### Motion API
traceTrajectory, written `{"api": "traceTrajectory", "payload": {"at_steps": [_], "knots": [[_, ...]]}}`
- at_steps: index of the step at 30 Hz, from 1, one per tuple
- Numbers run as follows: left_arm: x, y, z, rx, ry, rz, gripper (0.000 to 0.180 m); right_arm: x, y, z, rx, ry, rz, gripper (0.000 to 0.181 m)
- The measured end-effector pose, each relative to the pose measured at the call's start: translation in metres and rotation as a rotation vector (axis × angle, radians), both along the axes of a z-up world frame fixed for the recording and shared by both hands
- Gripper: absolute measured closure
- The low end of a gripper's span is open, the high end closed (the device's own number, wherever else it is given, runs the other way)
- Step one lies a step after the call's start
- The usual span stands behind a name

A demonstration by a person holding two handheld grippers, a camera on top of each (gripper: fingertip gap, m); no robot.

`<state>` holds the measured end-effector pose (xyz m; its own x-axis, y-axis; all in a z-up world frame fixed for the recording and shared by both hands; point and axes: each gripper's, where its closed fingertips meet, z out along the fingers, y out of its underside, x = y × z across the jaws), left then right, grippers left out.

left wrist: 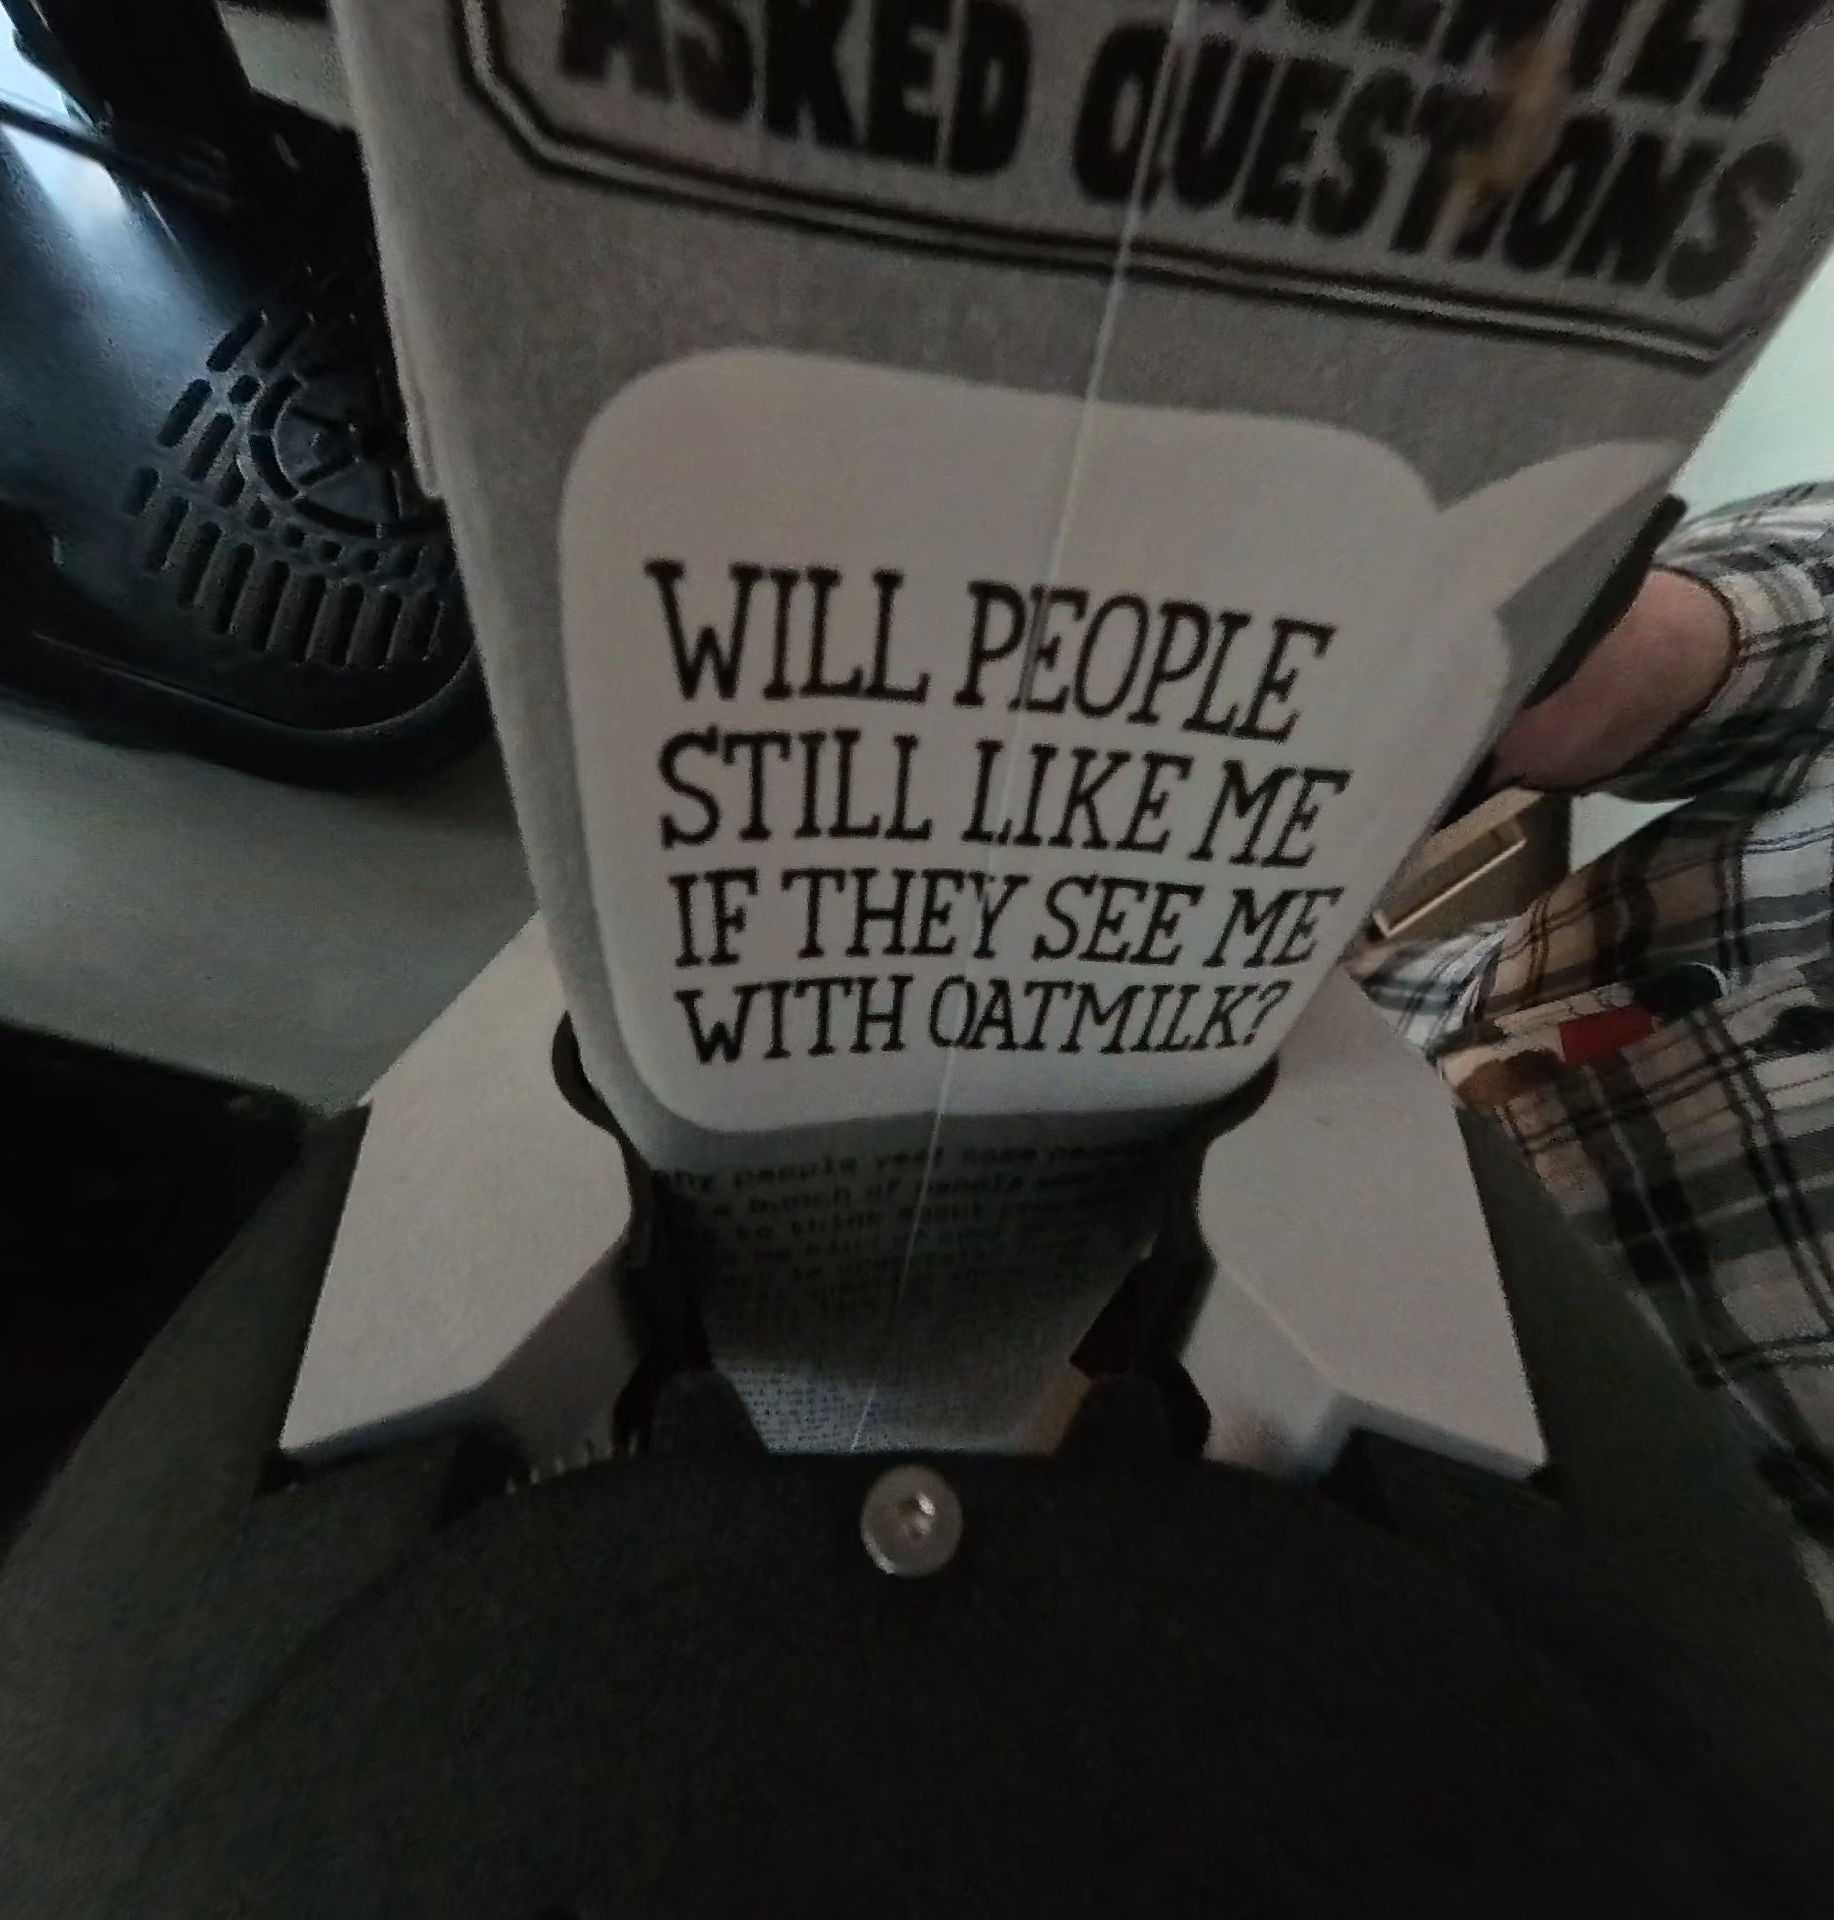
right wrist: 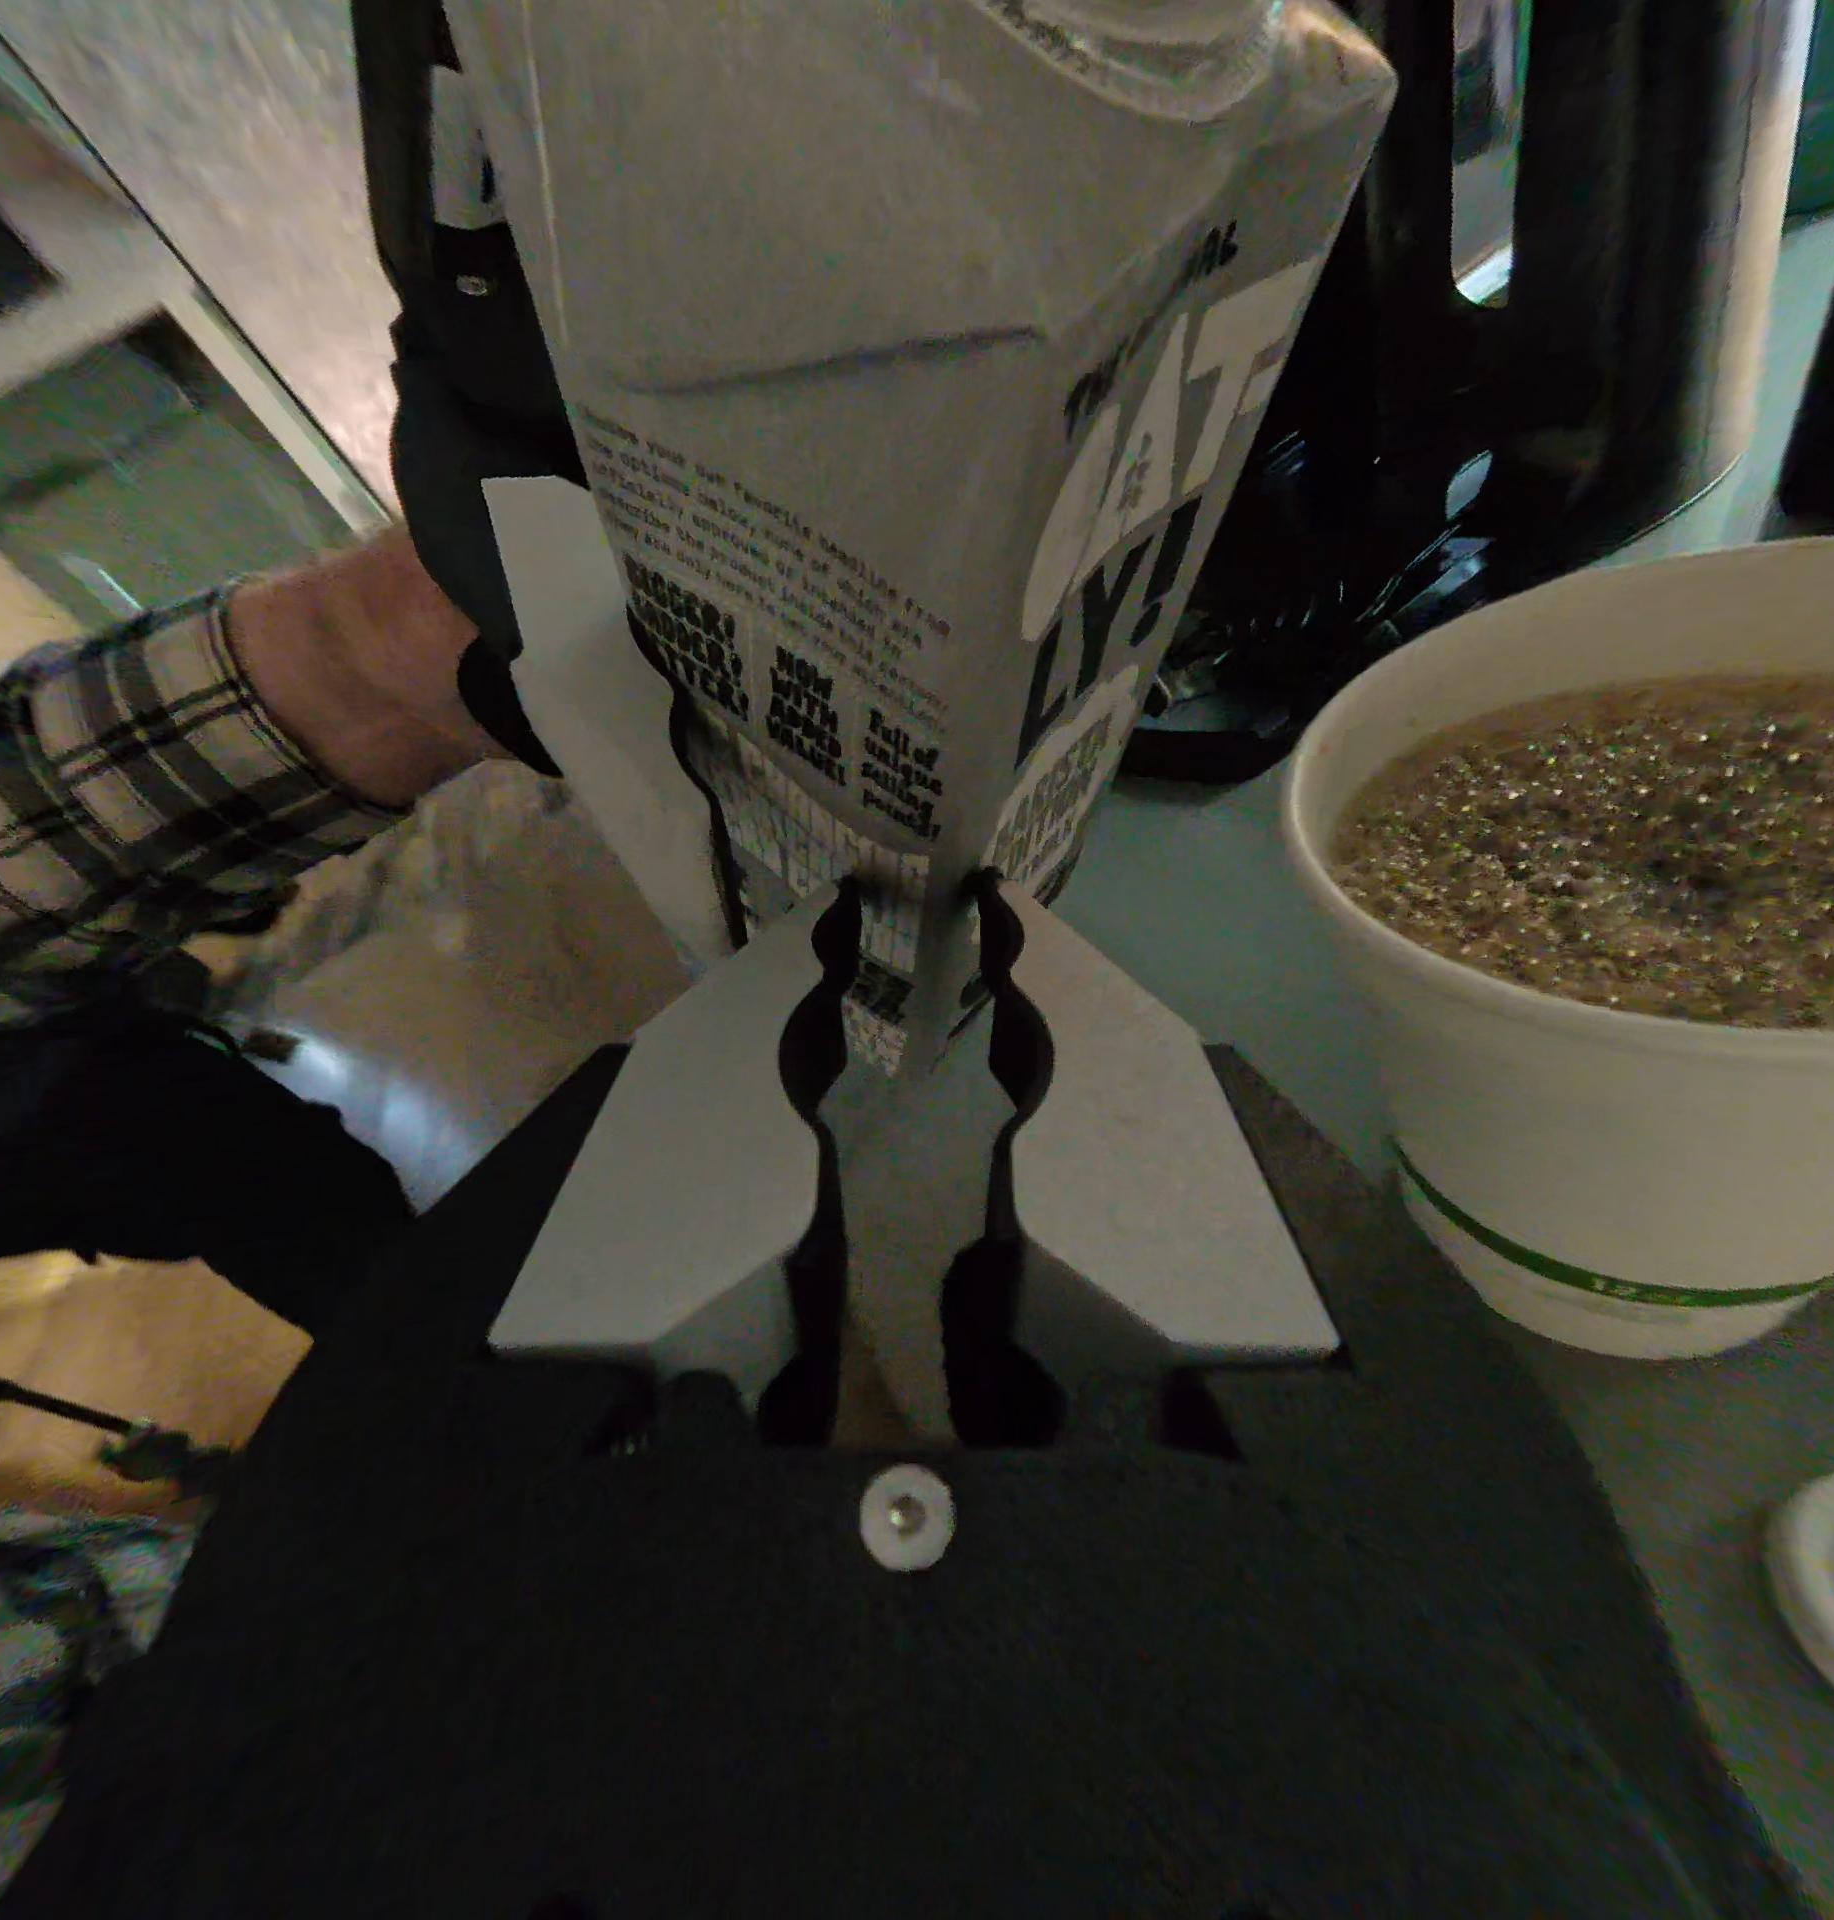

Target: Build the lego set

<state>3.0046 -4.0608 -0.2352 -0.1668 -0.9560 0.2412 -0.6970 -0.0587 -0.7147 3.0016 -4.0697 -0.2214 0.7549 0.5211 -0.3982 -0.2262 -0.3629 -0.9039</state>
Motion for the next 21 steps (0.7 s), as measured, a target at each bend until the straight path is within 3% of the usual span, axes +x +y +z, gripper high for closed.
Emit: {"api": "traceTrajectory", "payload": {"at_steps": [7,14,21], "knots": [[-0.009,-0.006,-0.006,-0.018,-0.198,0.005,0.063,-0.01,-0.006,-0.009,0.047,-0.173,0.012,0.16],[-0.017,-0.005,-0.005,-0.016,-0.279,0.026,0.062,0.001,-0.028,-0.005,0.091,-0.265,0.058,0.158],[-0.027,-0.003,-0.007,-0.013,-0.306,0.076,0.06,0.119,-0.039,-0.021,-0.02,-0.492,-0.107,0.145]]}}
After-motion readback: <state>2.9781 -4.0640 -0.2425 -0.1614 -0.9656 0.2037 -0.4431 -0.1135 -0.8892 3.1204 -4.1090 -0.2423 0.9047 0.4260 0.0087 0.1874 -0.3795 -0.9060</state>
